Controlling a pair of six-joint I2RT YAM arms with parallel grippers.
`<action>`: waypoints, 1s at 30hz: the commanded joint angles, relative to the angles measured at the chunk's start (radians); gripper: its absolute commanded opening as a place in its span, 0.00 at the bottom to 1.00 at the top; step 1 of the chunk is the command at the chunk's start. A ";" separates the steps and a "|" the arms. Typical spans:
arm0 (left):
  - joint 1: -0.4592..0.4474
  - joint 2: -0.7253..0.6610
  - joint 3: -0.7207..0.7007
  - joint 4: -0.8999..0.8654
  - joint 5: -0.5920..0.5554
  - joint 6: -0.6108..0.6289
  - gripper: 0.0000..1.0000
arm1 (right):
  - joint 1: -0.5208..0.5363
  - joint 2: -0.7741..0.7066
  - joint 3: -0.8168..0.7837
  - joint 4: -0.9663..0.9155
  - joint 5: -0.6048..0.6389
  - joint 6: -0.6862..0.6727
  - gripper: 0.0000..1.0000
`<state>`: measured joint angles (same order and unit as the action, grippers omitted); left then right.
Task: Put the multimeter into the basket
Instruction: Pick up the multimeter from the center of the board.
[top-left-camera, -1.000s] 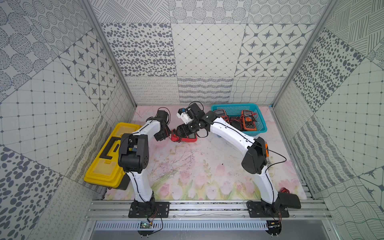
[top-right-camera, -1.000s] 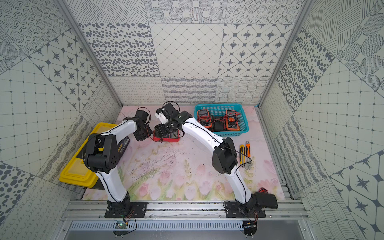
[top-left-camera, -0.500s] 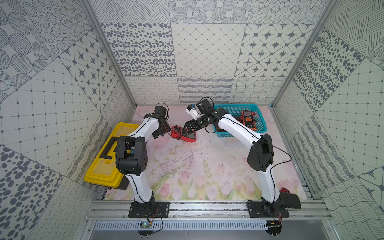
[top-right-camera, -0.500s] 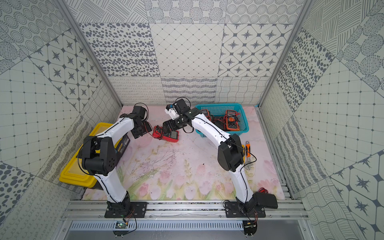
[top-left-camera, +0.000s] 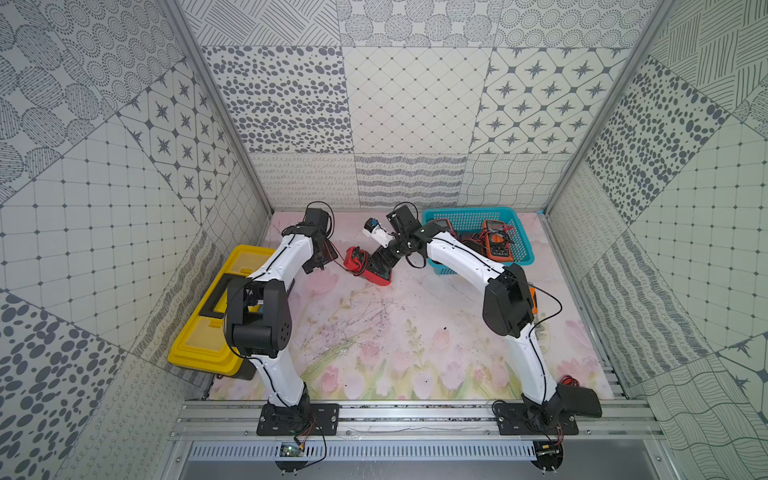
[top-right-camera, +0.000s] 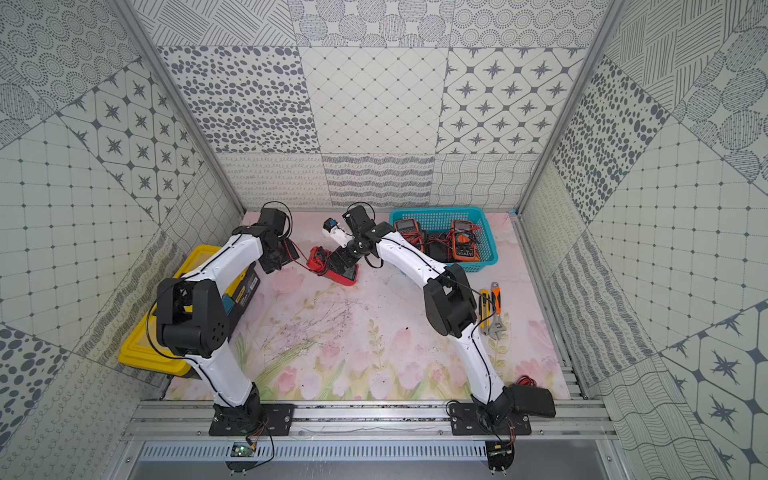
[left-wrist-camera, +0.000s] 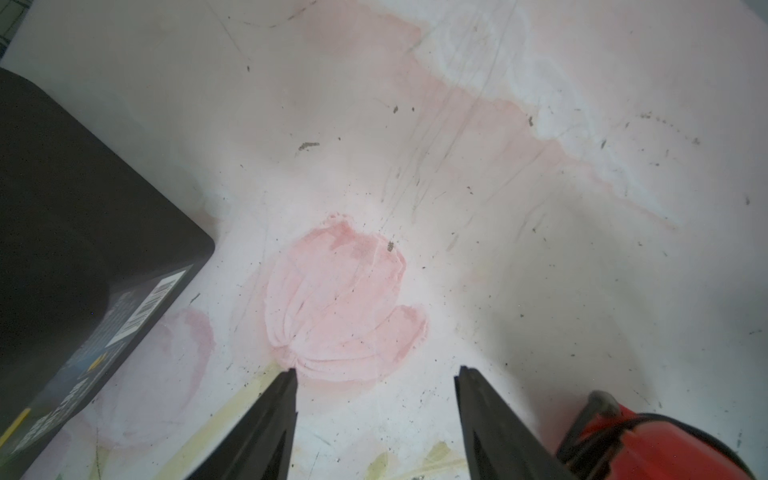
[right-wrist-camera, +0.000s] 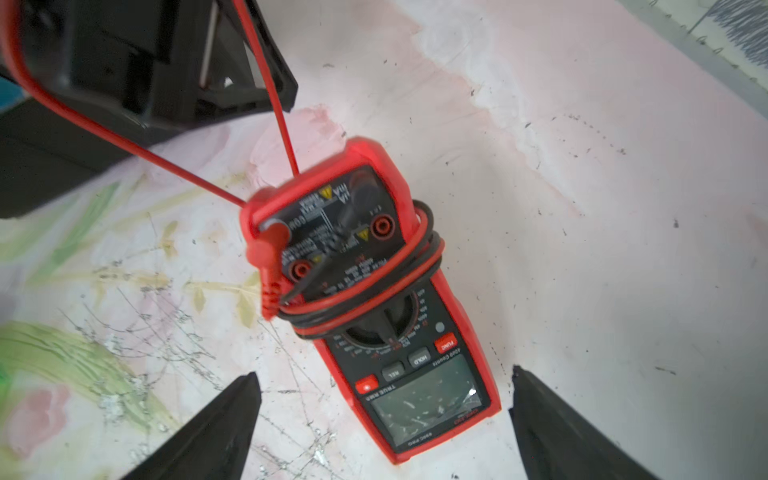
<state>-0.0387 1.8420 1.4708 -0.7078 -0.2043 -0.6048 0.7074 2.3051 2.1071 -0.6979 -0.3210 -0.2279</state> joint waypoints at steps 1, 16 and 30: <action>0.010 0.041 0.015 -0.028 0.007 0.019 0.63 | 0.002 0.036 0.040 0.045 0.013 -0.134 0.99; 0.011 0.091 0.042 -0.043 0.003 0.043 0.60 | 0.029 0.303 0.405 -0.200 -0.009 -0.347 0.99; 0.010 0.096 0.047 -0.047 0.002 0.052 0.60 | 0.040 0.378 0.504 -0.356 -0.177 -0.351 0.99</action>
<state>-0.0376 1.9358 1.5040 -0.7486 -0.2119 -0.5648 0.7521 2.6701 2.6389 -0.9840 -0.4034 -0.5949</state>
